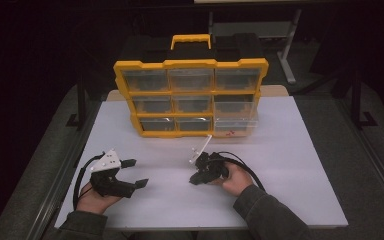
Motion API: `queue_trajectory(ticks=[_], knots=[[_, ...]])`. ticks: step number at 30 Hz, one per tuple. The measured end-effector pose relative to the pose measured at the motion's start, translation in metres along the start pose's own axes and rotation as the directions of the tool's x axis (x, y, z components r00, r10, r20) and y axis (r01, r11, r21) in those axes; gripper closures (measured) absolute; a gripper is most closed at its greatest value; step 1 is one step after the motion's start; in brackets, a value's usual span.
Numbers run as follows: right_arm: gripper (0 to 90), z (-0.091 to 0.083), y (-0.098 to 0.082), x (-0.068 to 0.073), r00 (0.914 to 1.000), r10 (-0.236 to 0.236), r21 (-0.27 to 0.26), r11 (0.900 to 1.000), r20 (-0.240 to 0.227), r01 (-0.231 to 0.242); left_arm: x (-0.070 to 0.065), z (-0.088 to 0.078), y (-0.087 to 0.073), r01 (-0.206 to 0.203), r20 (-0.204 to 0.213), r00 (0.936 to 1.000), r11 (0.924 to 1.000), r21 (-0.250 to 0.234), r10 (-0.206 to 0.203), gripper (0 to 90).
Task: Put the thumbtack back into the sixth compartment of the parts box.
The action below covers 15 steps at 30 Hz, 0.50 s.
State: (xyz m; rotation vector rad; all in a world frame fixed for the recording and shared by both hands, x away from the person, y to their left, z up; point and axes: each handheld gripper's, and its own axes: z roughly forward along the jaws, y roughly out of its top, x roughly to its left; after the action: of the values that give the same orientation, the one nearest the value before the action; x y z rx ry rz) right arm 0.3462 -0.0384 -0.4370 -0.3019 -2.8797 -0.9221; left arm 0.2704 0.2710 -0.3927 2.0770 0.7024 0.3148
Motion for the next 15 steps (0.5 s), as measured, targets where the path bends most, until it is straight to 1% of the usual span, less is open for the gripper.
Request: queue_trajectory(ticks=[4,7,9,11,13,15], knots=[[84.0,-0.001,0.001,-0.001,1.0,-0.001,-0.001,1.0,0.001,0.001,0.0,-0.001,0.0,0.002,-0.002,1.0,1.0,0.004,-0.002,18.8],[84.1,-0.003,0.001,0.0,1.0,0.009,-0.004,1.0,0.001,-0.009,0.0,-0.001,0.0,0.003,-0.001,1.0,1.0,0.0,-0.003,18.8],[84.1,-0.006,0.001,-0.001,1.0,0.003,-0.01,1.0,0.003,-0.003,0.0,-0.001,0.0,0.001,-0.001,1.0,1.0,0.001,-0.001,18.9],[84.2,-0.008,0.002,-0.001,0.9999,0.014,-0.009,1.0,-0.001,-0.014,0.0,0.0,0.0,0.0,-0.001,1.0,1.0,0.004,0.0,18.8],[84.2,-0.009,0.002,-0.002,1.0,0.006,-0.016,1.0,0.003,-0.006,0.0,0.0,0.0,0.001,0.0,1.0,1.0,0.001,-0.001,18.8],[84.2,-0.012,0.002,-0.002,0.9998,0.018,-0.021,1.0,0.0,-0.018,0.0,0.0,0.0,0.001,0.001,1.0,1.0,-0.001,-0.001,18.8]])
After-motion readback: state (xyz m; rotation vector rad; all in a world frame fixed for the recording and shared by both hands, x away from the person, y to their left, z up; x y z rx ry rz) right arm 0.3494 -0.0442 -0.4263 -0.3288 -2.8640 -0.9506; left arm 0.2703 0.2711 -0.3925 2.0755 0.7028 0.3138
